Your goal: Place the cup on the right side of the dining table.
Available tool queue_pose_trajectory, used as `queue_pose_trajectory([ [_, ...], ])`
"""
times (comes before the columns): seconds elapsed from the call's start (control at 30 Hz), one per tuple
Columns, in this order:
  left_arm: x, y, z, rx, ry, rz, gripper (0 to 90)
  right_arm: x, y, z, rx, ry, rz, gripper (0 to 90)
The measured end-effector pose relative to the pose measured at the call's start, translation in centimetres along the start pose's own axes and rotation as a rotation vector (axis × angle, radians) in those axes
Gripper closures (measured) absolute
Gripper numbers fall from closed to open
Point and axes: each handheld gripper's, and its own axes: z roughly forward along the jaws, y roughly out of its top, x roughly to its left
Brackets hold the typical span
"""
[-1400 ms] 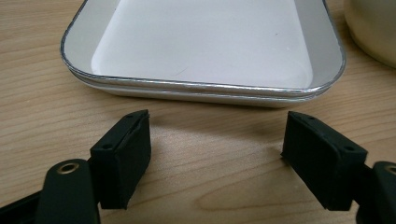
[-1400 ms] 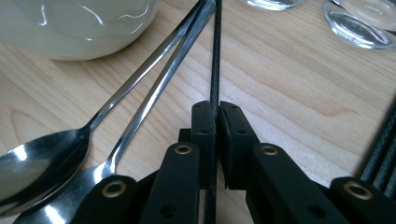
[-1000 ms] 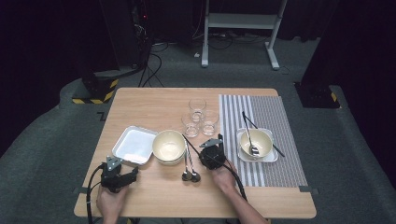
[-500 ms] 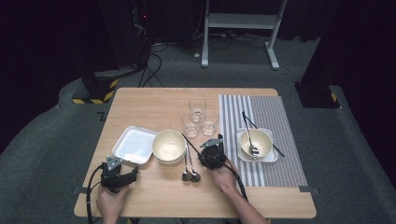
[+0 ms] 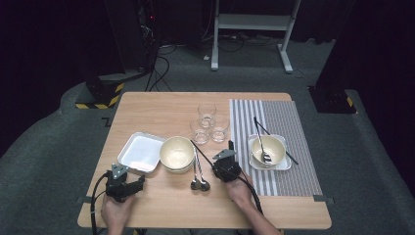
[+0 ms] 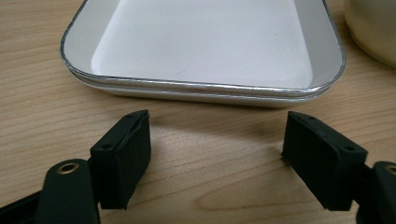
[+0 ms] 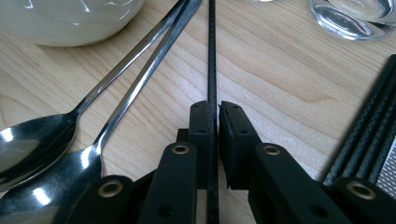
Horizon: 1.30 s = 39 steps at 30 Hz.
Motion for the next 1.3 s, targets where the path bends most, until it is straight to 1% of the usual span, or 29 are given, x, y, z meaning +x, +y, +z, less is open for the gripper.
queue_pose_trajectory([
  [0.37, 0.04, 0.00, -0.02, 0.000, -0.004, -0.004, 23.8, 0.16, 0.32, 0.29, 0.000, -0.004, 0.009, 85.4],
  [0.43, 0.04, 0.00, -0.02, 0.000, -0.004, -0.003, 23.8, 0.13, 0.39, 0.32, -0.001, -0.005, 0.004, 85.7],
  [0.67, 0.07, 0.00, -0.02, -0.002, -0.006, -0.005, 23.8, 0.12, 0.61, 0.47, 0.004, 0.000, 0.014, 85.9],
  [0.83, 0.07, 0.00, -0.02, -0.002, -0.006, -0.004, 23.8, 0.00, 0.59, 0.50, -0.001, 0.009, 0.007, 86.0],
  [0.97, 0.06, 0.00, -0.02, -0.001, -0.007, -0.004, 23.8, 0.03, 0.62, 0.36, -0.009, 0.016, 0.016, 86.0],
  [1.1, 0.04, 0.00, -0.02, -0.001, -0.006, -0.003, 23.7, -0.10, 0.64, 0.15, -0.017, 0.019, 0.012, 86.0],
  [1.17, 0.01, 0.00, -0.01, 0.000, -0.003, 0.000, 23.7, -0.22, 0.66, -0.06, -0.024, 0.022, 0.020, 86.0],
  [1.3, 0.06, 0.00, -0.02, -0.001, -0.008, -0.003, 23.8, -0.25, 0.68, -0.19, -0.016, 0.020, 0.015, 86.0],
])
